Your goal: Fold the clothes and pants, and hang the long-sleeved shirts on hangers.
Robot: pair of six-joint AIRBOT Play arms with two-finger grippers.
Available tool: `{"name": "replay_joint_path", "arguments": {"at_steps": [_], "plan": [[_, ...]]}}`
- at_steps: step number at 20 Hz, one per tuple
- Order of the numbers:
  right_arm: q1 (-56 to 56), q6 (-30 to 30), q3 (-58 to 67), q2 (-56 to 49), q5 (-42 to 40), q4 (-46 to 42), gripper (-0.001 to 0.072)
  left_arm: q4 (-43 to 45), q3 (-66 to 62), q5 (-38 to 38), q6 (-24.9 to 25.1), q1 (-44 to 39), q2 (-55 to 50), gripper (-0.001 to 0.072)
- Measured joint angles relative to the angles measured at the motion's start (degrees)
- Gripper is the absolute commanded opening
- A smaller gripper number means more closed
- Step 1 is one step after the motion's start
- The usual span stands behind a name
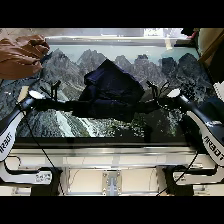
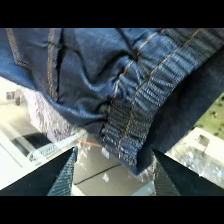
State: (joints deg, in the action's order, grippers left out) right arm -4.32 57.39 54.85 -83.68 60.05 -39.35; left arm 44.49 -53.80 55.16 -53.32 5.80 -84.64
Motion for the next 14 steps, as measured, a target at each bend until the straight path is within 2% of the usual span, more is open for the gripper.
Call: {"name": "replay_joint_path", "arguments": {"at_steps": [11,13,14], "plan": [[-3.4,-1.6,0.0,-6.3,-1.7,-0.1,0.0522,0.0,0.0,-0.2,1.0,0.0,0.0,0.0024],[-3.7,-2.3,0.0,-7.1,0.7,0.0,0.0507,0.0,0.0,-0.3,1.0,0.0,0.0,0.0024],[-4.1,-2.6,0.0,-7.4,1.6,0.1,0.0474,0.0,0.0,-0.3,1.0,0.0,0.0,0.0024]]}}
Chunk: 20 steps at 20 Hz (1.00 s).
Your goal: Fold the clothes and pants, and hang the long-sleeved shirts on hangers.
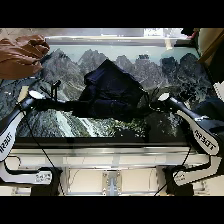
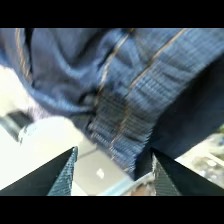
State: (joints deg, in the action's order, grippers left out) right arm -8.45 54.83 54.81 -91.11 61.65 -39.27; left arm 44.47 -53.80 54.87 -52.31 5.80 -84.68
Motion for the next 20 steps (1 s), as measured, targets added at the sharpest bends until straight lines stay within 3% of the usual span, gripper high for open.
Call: {"name": "replay_joint_path", "arguments": {"at_steps": [4,5,6,9,13,20], "plan": [[-3.5,-1.2,0.0,-0.8,0.0,0.0,0.0339,0.0,0.0,-0.1,0.0,0.0,0.0,0.0023],[-4.4,-1.3,0.0,-0.9,-0.7,0.0,0.0157,0.0,0.0,-0.2,0.0,0.0,0.0,0.0023],[-5.1,-1.4,0.0,-1.0,-1.4,0.1,0.0034,0.0,0.0,-0.2,0.0,0.0,0.0,0.0023],[-5.9,-1.4,0.7,-0.9,-1.6,0.3,0.003,0.0,0.0,0.5,-0.9,0.0,0.2,0.0022],[-4.6,-0.5,3.0,3.0,4.7,-0.1,0.003,1.2,-0.1,4.3,-2.1,0.3,4.5,0.002],[-3.2,7.0,5.3,25.8,15.4,-4.3,0.003,8.9,-1.1,9.0,-8.5,3.7,32.2,0.002]]}}
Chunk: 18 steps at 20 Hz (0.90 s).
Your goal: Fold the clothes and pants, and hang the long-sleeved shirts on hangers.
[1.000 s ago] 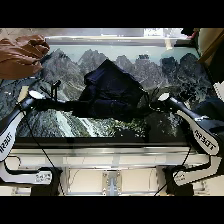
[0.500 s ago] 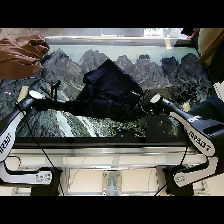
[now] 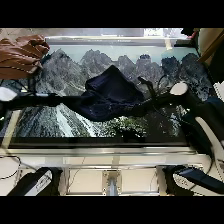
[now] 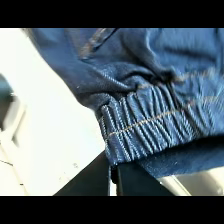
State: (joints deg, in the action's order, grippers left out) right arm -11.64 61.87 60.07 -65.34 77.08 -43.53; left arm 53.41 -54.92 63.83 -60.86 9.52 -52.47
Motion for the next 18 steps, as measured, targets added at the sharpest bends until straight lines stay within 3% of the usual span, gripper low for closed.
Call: {"name": "replay_joint_path", "arguments": {"at_steps": [4,8,12,18], "plan": [[0.1,6.8,7.8,13.6,3.1,-1.9,0.0028,2.6,-6.4,1.5,-5.8,1.9,16.4,0.002],[0.1,11.3,21.7,18.8,4.2,-5.3,0.0026,4.7,-20.2,2.3,-9.6,2.4,21.9,0.0019],[0.1,13.2,28.4,16.4,7.0,-8.1,0.0026,5.0,-30.6,5.2,-11.3,2.5,17.7,0.0019],[0.2,12.1,29.4,0.4,9.1,-10.3,0.0026,5.9,-30.9,8.6,-11.3,-4.4,-1.7,0.0019]]}}
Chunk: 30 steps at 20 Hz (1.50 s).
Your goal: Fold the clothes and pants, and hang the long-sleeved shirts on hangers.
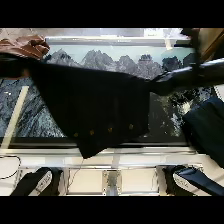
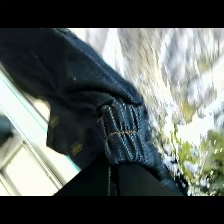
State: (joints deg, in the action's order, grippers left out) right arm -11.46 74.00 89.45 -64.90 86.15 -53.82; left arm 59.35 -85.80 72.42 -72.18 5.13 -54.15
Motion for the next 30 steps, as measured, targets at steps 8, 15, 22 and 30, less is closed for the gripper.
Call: {"name": "replay_joint_path", "arguments": {"at_steps": [8,15,22,30], "plan": [[2.2,-5.3,-2.2,-29.4,-18.8,-1.7,0.0027,10.3,0.6,-26.6,-0.9,-12.0,-29.9,0.002],[8.5,-5.6,10.9,-41.5,-31.8,-1.6,0.0026,11.5,-0.3,-47.0,-2.5,-13.4,-37.9,0.0019],[10.7,-5.6,18.0,-43.2,-28.8,-3.9,0.0027,12.3,-1.9,-45.9,-3.1,-14.6,-39.3,0.0019],[14.5,-6.1,18.6,-38.8,-12.2,-17.0,0.0027,12.7,-0.4,-23.1,-1.9,-26.2,-35.0,0.0019]]}}
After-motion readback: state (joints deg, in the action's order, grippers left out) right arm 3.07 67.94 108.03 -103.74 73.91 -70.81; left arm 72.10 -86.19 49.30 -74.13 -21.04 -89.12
